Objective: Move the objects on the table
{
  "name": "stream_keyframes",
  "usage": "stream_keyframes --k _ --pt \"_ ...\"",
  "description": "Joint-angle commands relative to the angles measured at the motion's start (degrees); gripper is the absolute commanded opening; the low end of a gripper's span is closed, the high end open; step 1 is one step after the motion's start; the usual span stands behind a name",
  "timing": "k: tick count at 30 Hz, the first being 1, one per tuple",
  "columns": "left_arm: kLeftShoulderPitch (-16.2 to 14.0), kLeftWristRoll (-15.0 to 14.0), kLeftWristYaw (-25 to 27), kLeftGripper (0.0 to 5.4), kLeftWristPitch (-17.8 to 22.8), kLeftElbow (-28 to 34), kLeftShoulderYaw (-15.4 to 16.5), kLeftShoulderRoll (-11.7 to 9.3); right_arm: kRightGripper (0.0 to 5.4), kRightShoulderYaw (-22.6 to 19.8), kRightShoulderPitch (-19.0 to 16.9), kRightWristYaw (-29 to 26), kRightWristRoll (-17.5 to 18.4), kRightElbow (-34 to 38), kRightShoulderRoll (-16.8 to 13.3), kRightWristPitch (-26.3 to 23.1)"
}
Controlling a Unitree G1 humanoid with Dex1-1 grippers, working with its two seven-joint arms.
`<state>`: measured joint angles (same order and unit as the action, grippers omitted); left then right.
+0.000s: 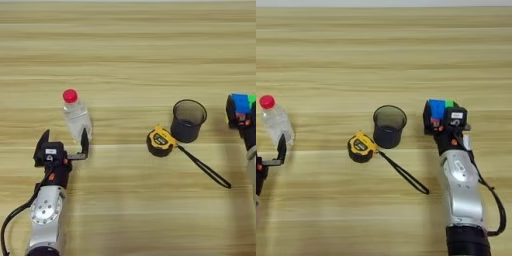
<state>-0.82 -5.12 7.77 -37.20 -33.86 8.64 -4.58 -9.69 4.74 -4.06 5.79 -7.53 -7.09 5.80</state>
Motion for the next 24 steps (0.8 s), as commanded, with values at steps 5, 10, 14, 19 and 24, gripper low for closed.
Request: stream_keyframes --k 5,10,14,19,24 --pt "-0.25 0.01 -0.15 5.4 -0.31 0.33 -0.06 0.06 3.34 -0.25 0.98 1.02 -1.52 -6.16 -0.27 2.62" --pt "-0.41 0.0 -0.14 5.4 -0.22 0.65 -0.08 0.06 3.34 -0.02 1.61 1.39 -2.09 -10.81 -0.36 4.18" --pt "-0.52 0.02 -0.19 5.4 -0.19 0.84 -0.08 0.08 3.34 -0.03 2.04 1.48 -2.31 -13.84 -0.3 5.31" --pt "-0.61 0.01 -0.15 5.4 -0.16 0.95 -0.09 0.1 3.34 0.28 2.34 1.41 -2.37 -17.12 0.18 6.39" --pt "-0.8 0.01 -0.21 5.4 -0.16 1.21 -0.13 0.2 3.34 0.67 2.52 1.32 -2.49 -19.03 0.41 7.26"
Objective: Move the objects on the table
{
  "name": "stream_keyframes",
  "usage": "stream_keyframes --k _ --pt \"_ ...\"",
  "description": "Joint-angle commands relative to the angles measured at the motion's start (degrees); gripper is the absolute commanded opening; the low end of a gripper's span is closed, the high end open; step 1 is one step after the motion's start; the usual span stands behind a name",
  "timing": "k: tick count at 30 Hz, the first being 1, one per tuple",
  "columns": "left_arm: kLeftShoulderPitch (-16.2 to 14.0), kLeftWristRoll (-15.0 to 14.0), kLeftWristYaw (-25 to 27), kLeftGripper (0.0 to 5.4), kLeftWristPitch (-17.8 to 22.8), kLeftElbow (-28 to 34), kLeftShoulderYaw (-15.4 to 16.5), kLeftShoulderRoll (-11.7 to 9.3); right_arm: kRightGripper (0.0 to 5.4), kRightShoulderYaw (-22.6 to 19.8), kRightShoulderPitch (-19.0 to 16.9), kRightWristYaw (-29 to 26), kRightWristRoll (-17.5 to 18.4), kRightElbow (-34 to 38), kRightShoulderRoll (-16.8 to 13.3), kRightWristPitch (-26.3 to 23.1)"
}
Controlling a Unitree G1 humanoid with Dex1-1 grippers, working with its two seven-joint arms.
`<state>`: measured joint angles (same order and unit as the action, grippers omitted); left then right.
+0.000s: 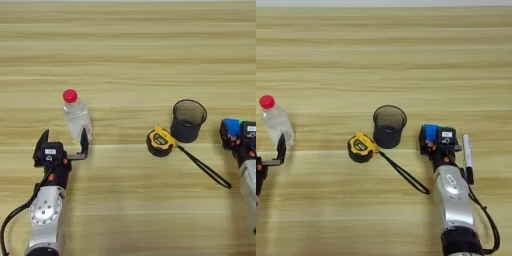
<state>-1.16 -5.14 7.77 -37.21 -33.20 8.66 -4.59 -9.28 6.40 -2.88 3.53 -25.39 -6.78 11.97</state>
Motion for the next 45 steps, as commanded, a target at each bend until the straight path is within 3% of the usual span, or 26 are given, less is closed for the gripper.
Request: stream_keyframes --k 1,29,45 --pt "-0.48 0.03 -0.22 5.4 -0.14 0.6 -0.15 0.23 3.34 0.31 0.94 0.13 -0.25 -1.5 0.1 1.18" --pt "-0.78 -0.01 -0.26 5.4 -0.02 1.23 -0.12 0.24 3.34 0.92 3.2 0.26 -0.43 -9.7 -0.14 3.87" --pt "-0.51 -0.16 -0.23 5.4 0.2 1.16 0.07 0.1 5.29 0.73 3.49 0.8 -0.55 -9.52 -0.06 4.27"
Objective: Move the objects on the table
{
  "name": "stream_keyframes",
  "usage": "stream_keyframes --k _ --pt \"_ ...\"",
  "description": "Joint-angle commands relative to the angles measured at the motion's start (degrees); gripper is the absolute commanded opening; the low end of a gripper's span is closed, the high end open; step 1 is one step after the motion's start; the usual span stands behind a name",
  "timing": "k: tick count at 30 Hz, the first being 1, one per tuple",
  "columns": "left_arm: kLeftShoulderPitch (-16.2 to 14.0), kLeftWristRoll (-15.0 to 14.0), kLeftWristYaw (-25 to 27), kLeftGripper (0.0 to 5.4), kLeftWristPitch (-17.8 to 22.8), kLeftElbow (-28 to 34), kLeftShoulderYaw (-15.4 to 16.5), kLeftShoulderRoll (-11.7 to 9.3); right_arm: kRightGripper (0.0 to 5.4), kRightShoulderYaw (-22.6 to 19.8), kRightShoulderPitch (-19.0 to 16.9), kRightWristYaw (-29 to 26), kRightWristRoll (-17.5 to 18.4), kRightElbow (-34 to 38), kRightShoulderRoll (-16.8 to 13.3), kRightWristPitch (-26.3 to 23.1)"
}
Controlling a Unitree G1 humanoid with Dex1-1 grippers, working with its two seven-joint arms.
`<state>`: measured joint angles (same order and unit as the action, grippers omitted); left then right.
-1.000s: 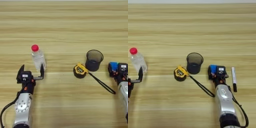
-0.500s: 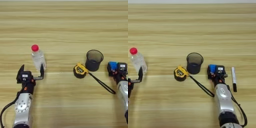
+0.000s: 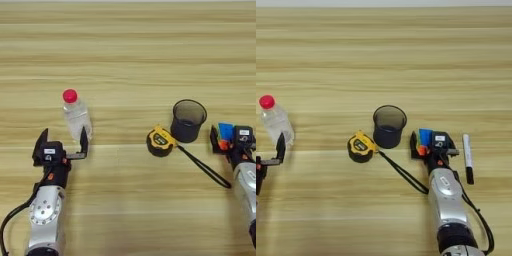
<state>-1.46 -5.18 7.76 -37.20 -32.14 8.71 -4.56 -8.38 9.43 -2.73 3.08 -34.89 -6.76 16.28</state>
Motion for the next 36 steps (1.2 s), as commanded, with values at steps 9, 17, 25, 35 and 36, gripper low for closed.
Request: stream_keyframes --k 9,17,25,35,36 --pt "-0.13 -0.16 -0.15 5.4 0.17 -0.14 0.02 0.07 5.38 0.57 -0.87 0.12 -0.2 3.08 0.82 2.96" --pt "-0.46 -0.11 -0.22 5.4 0.22 0.22 -0.04 0.19 5.38 2.24 -3.31 0.08 -1.3 7.3 1.91 6.06" --pt "-0.9 -0.08 -0.22 5.4 0.27 0.87 -0.11 0.2 5.38 4.42 -9.13 -0.43 -2.65 19.48 2.15 4.64" --pt "-1.04 -0.09 -0.05 5.4 0.43 1.18 -0.17 0.08 5.38 7.59 -15.31 -4.0 0.09 38.57 2.13 -5.36" --pt "-1.03 -0.09 -0.04 5.4 0.43 1.17 -0.16 0.05 5.38 7.64 -15.69 -4.02 0.13 39.59 2.15 -5.91"
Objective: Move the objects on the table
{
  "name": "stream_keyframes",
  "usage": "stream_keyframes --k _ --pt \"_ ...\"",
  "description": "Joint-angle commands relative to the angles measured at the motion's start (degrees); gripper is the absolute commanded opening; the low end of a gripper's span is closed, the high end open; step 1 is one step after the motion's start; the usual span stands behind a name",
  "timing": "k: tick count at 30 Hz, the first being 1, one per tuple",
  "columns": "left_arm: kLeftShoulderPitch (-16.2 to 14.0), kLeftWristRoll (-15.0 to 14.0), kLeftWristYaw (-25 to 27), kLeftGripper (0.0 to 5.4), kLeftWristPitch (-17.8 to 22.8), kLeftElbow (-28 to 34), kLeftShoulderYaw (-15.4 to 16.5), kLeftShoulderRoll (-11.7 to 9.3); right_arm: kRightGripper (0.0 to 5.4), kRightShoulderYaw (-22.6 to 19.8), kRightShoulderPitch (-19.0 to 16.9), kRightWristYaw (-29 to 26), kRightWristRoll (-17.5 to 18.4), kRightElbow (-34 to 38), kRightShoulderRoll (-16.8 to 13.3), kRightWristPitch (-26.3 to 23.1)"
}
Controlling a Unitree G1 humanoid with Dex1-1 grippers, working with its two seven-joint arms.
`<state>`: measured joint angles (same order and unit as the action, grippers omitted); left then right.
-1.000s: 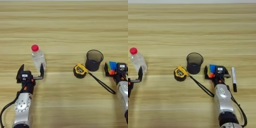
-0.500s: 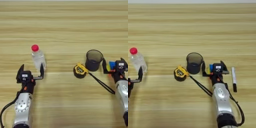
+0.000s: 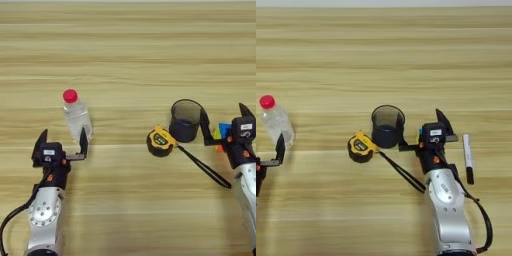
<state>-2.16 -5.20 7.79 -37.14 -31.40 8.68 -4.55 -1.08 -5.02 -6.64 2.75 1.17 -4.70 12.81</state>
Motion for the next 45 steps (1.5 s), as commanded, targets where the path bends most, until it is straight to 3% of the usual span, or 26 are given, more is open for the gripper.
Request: stream_keyframes --k 1,10,16,22,34,45 --pt "-0.34 -0.09 -0.06 5.4 0.38 0.45 -0.11 0.02 5.38 0.6 -1.67 -0.4 0.55 4.76 0.04 -2.43" --pt "-0.29 -0.18 0.0 5.4 0.39 0.48 -0.04 -0.04 5.38 7.02 -3.49 -6.32 -0.26 5.89 -0.79 -2.51" --pt "-0.2 -0.16 0.0 5.4 0.4 0.45 -0.05 -0.07 5.38 12.42 -3.88 -10.2 -3.11 3.1 -2.33 -0.87" --pt "-0.45 -0.16 -0.01 5.4 0.44 0.75 -0.06 -0.03 5.38 15.26 -3.96 -13.05 -3.56 0.0 -3.38 -1.37" --pt "-0.59 -0.09 -0.16 5.4 0.66 1.16 -0.11 0.09 5.38 15.09 -1.83 -14.0 -2.73 -7.21 -2.93 -1.52" --pt "-0.19 -0.06 -0.16 5.4 0.65 0.52 -0.09 0.11 5.38 14.17 2.9 -13.19 -2.89 -16.55 -0.8 1.25"
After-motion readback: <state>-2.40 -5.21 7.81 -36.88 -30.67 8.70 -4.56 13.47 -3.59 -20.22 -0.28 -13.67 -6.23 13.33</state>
